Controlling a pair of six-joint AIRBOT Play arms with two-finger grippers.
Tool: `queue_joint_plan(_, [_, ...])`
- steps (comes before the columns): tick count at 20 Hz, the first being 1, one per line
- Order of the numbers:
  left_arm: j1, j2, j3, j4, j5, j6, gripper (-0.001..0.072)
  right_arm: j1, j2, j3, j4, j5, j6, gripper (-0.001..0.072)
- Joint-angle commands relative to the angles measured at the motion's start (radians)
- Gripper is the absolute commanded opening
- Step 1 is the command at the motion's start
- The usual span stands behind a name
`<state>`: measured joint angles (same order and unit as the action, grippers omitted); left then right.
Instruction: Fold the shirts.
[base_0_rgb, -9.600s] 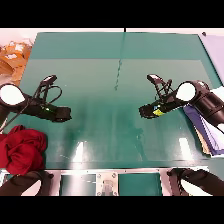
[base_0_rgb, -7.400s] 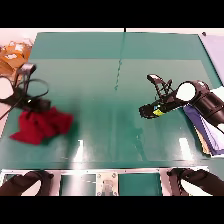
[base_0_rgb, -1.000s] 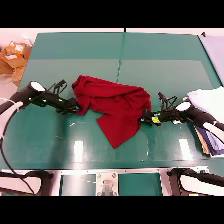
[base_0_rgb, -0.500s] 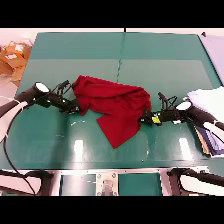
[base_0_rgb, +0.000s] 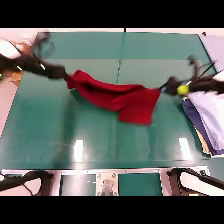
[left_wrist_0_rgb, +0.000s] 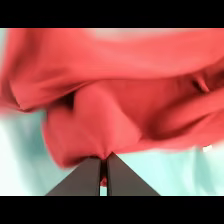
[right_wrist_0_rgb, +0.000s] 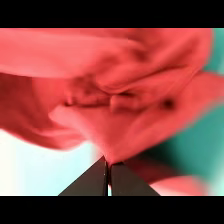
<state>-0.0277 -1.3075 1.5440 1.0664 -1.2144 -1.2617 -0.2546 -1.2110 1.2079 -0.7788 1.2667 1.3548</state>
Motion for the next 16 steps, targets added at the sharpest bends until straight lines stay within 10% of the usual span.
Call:
queue_joint_plan(1, [0.001, 0.125, 0.304, 0.036, -0.029, -0.021, 0.0025, -0.099, 0.122, 0.338, 0.013, 0.104, 0.056, 0.0012])
queue_joint_plan(5, [0.001, 0.241, 0.583, 0.084, -0.039, -0.051, 0.0025, -0.175, 0.262, 0.644, 0.012, 0.048, 0.114, 0.0012])
queue_joint_plan(16, [0.0, 0.463, 0.474, 0.257, -0.006, -0.074, 0.0026, -0.303, 0.413, 0.766, -0.003, -0.164, 0.163, 0.0013])
